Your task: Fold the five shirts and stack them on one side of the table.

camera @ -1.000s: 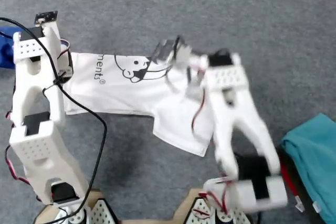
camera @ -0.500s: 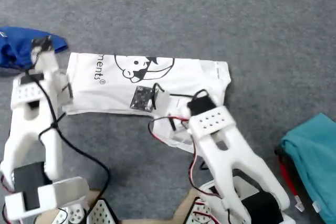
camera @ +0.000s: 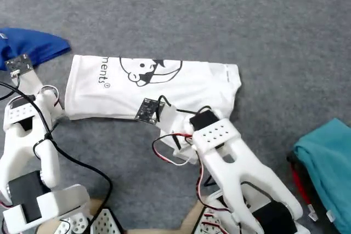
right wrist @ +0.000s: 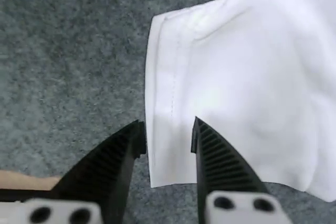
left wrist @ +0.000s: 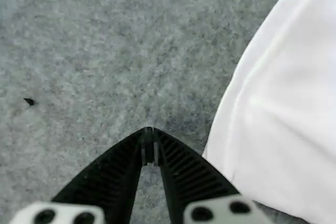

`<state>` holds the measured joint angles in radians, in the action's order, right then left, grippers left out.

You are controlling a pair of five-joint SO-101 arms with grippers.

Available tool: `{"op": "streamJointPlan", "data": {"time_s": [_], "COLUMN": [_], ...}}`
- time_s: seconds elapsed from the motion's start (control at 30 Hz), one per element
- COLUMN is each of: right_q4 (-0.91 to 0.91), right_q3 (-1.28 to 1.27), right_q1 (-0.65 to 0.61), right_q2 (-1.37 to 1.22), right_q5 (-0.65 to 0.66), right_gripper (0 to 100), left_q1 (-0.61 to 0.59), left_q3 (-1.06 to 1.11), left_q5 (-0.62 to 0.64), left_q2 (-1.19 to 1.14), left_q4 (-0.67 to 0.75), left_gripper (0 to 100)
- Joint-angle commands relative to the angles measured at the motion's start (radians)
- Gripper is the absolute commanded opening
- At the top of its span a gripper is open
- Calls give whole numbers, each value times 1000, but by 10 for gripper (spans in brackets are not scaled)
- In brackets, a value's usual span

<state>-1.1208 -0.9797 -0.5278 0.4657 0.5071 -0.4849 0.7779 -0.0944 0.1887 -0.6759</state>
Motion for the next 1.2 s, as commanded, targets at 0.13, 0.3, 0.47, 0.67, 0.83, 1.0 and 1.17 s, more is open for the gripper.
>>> {"op": "streamJointPlan", "data": {"time_s": [0.13,0.3,0.47,0.67,0.83,1.0,1.17], "right_q4": [35,94,133,127,132,133,135], "right_q3": [-39,-44,-24,-16,-18,-19,-19], "right_q1": [-10,-24,-70,-74,-62,-30,-30], "right_q2": [18,-102,-225,-245,-246,-248,-248], "right_q5": [-12,-11,-11,-9,-11,-5,8], "right_gripper": [210,212,210,210,192,77,69], "left_q1": [-9,3,12,12,12,9,9], "left_q3": [-25,-23,-21,-21,-21,-21,-21], "left_q5": [5,5,3,3,3,3,3], "left_q2": [4,2,2,2,2,2,2], "left_q4": [11,11,11,11,11,11,11], "left_gripper": [20,20,20,20,20,20,20]}}
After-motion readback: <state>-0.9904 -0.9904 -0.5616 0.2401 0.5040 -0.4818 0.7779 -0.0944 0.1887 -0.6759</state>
